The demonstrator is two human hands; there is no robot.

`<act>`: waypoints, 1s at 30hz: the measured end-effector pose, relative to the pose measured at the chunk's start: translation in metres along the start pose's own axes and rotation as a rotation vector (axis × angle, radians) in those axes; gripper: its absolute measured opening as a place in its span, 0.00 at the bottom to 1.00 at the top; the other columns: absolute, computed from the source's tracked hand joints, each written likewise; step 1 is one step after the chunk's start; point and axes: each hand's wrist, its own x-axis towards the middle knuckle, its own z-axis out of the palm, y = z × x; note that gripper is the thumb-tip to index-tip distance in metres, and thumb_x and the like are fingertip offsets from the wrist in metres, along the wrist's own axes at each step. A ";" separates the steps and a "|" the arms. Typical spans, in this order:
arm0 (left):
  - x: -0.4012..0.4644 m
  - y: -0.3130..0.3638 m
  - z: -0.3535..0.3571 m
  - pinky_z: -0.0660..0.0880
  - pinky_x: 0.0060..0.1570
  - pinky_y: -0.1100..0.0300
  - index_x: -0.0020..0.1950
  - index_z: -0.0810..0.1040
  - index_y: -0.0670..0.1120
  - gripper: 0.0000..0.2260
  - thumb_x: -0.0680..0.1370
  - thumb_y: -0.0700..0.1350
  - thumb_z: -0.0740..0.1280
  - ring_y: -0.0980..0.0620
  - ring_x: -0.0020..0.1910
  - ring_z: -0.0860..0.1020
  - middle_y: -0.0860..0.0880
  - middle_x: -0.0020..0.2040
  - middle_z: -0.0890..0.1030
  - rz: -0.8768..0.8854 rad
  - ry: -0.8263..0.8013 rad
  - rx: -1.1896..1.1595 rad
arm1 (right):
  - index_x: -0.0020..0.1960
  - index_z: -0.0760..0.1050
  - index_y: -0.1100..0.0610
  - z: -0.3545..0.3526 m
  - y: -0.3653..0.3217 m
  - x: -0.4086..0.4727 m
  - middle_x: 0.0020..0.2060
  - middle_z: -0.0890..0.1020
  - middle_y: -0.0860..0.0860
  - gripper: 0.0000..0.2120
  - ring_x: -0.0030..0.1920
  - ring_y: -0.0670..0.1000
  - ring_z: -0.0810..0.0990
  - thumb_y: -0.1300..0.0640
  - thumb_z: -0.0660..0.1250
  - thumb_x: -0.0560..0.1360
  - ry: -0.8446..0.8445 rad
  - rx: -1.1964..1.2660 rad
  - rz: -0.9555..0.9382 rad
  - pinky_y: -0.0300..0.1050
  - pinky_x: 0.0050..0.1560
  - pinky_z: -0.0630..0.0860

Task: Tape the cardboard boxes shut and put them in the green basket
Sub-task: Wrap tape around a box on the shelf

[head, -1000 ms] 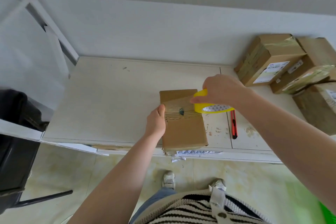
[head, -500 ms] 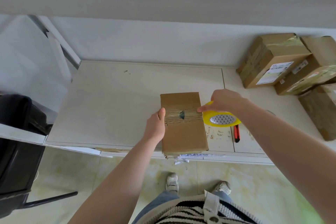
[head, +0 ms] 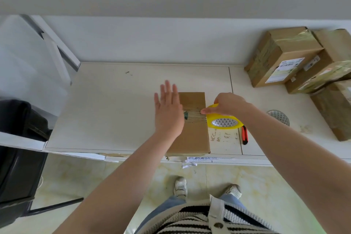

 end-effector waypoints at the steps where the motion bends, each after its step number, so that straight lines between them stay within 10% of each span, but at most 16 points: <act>1: 0.001 0.010 0.003 0.38 0.76 0.47 0.80 0.40 0.43 0.28 0.84 0.50 0.48 0.43 0.79 0.39 0.42 0.80 0.38 0.070 0.005 0.017 | 0.52 0.78 0.56 0.001 0.000 0.000 0.39 0.79 0.48 0.42 0.40 0.49 0.77 0.20 0.63 0.60 0.001 -0.004 0.003 0.45 0.39 0.69; 14: 0.007 0.027 0.015 0.41 0.76 0.39 0.81 0.48 0.48 0.28 0.83 0.58 0.46 0.40 0.79 0.44 0.41 0.80 0.43 0.115 -0.012 0.127 | 0.51 0.79 0.55 -0.004 0.006 0.005 0.39 0.82 0.48 0.41 0.35 0.47 0.75 0.20 0.63 0.59 0.041 -0.012 0.018 0.41 0.31 0.63; 19: 0.015 0.026 0.019 0.49 0.73 0.33 0.80 0.43 0.57 0.27 0.81 0.62 0.41 0.44 0.80 0.45 0.44 0.81 0.42 0.101 -0.048 0.073 | 0.63 0.76 0.54 0.002 0.026 0.001 0.53 0.80 0.48 0.42 0.54 0.52 0.78 0.23 0.63 0.64 0.018 0.113 -0.037 0.45 0.48 0.68; 24: 0.025 0.037 0.018 0.29 0.69 0.38 0.78 0.32 0.46 0.37 0.77 0.68 0.36 0.42 0.77 0.33 0.41 0.78 0.33 0.013 -0.120 0.119 | 0.42 0.81 0.54 0.016 0.053 -0.011 0.34 0.81 0.48 0.29 0.38 0.50 0.80 0.27 0.63 0.68 0.064 0.406 -0.040 0.42 0.35 0.70; 30: 0.019 0.040 0.022 0.40 0.76 0.43 0.79 0.35 0.49 0.33 0.78 0.64 0.31 0.45 0.79 0.37 0.45 0.80 0.36 0.141 -0.024 0.071 | 0.45 0.79 0.50 0.013 0.045 -0.004 0.36 0.79 0.46 0.32 0.37 0.46 0.77 0.22 0.60 0.65 0.094 0.234 -0.008 0.41 0.33 0.68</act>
